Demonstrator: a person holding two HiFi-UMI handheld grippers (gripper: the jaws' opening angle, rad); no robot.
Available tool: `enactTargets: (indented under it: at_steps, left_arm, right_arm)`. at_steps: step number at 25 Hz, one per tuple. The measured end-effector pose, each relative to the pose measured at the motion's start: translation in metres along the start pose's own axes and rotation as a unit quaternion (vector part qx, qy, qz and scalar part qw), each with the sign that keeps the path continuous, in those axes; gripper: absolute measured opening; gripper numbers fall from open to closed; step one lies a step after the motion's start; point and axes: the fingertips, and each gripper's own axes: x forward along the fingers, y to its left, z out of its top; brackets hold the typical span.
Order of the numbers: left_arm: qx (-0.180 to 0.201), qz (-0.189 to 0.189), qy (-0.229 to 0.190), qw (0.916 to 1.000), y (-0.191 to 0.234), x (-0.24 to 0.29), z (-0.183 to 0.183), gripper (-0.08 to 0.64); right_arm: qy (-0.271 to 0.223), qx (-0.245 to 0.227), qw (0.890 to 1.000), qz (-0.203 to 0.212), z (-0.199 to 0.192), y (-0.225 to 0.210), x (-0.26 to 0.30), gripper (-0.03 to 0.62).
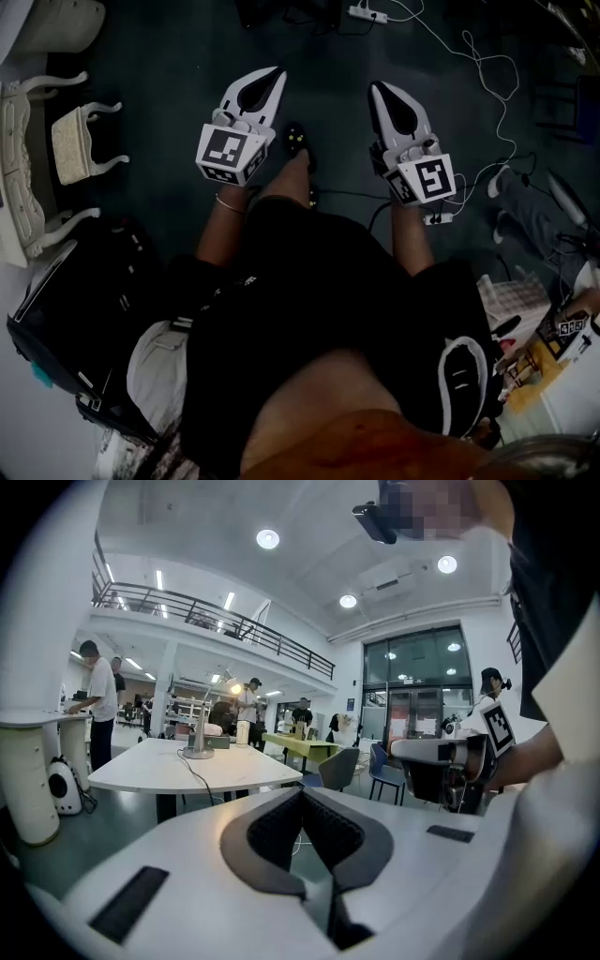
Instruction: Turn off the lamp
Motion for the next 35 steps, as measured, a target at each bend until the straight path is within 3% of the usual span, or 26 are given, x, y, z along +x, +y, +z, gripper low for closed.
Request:
enactTargets:
  at_steps: [11, 19, 25, 35]
  left_arm:
    - [-0.040, 0.034, 0.003, 0.9986, 0.071, 0.047, -0.015, 0.006]
    - [-0.054, 0.070, 0.000, 0.9961, 0.122, 0.056, -0.026, 0.006]
    - [-0.055, 0.070, 0.006, 0.9960, 0.129, 0.060, -0.030, 0.006]
    - [-0.051, 0.074, 0.017, 0.9959, 0.119, 0.068, -0.039, 0.006]
  right_arm:
    - [0.028, -0.020, 0.998, 0.043, -0.016, -0.022, 0.079, 0.000]
    - [0.042, -0.001, 0.998, 0.052, -0.034, -0.030, 0.117, 0.000]
    - [0.042, 0.017, 0.998, 0.049, -0.041, -0.034, 0.126, 0.000]
    - [0.061, 0.009, 0.997, 0.045, -0.056, -0.063, 0.130, 0.000]
